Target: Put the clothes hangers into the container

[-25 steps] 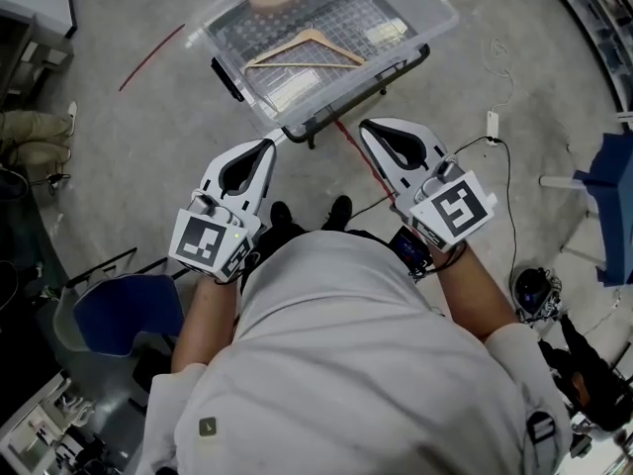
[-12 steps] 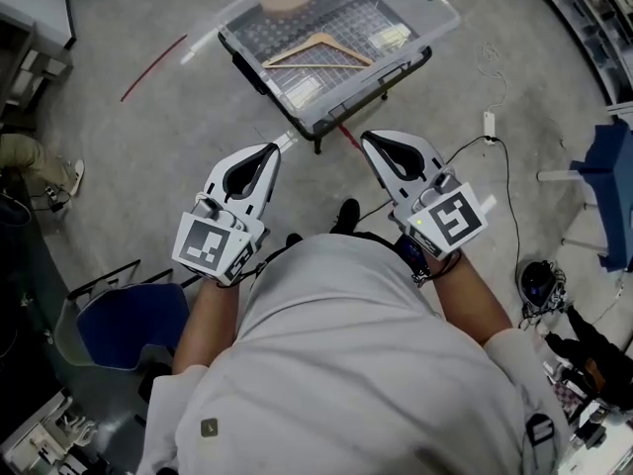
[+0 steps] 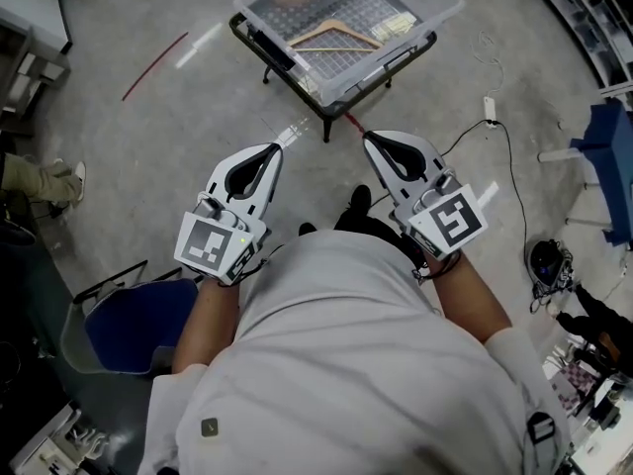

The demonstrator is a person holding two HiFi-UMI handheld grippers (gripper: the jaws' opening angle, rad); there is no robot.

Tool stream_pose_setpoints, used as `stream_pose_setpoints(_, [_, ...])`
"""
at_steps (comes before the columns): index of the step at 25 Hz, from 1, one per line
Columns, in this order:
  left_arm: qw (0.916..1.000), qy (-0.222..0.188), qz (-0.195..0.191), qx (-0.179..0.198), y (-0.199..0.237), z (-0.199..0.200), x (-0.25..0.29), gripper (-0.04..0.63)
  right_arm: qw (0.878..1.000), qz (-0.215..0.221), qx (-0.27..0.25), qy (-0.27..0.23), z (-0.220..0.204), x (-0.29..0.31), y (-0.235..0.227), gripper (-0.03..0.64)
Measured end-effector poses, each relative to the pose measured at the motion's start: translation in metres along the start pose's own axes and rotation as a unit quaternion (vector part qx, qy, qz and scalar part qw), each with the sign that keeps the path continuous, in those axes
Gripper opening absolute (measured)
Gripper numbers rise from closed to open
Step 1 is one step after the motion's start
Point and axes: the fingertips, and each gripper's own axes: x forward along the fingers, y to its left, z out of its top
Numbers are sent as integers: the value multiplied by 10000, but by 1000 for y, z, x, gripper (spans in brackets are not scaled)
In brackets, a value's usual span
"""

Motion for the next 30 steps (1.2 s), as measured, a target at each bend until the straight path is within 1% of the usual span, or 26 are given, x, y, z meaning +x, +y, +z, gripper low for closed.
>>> stream_pose_setpoints(6, [9999, -23, -149, 80, -3, -13, -35, 15, 9997, -232, 86, 17, -4, -7, 40, 21])
stream_pose_setpoints(9, [9998, -54, -176, 83, -2, -16, -49, 17, 9995, -237, -154, -127, -3, -11, 54, 21])
stream_pose_setpoints(12, [9997, -123, -195, 84, -2, -15, -58, 17, 9993, -319, -141, -137, 0, -13, 64, 20])
stream_pose_setpoints(14, [9996, -155, -218, 91, -2, -13, -63, 17, 9992, -343, -157, -162, 2, -14, 69, 21])
stream_pose_setpoints(17, [9995, -186, -242, 98, -1, -12, -68, 17, 9990, -434, -10, -80, 5, -13, 72, 21])
stream_pose_setpoints(22, [9995, -200, -240, 75, 1, -15, -76, 15, 9986, -389, -300, -216, 8, -14, 74, 20])
stream_pose_setpoints(26, [9994, -223, -248, 87, 0, -15, -81, 17, 9987, -493, -108, -73, 7, -15, 78, 20])
stream_pose_setpoints(30, [9994, -231, -243, 87, 1, -15, -81, 17, 9987, -466, -165, -100, 8, -14, 80, 20])
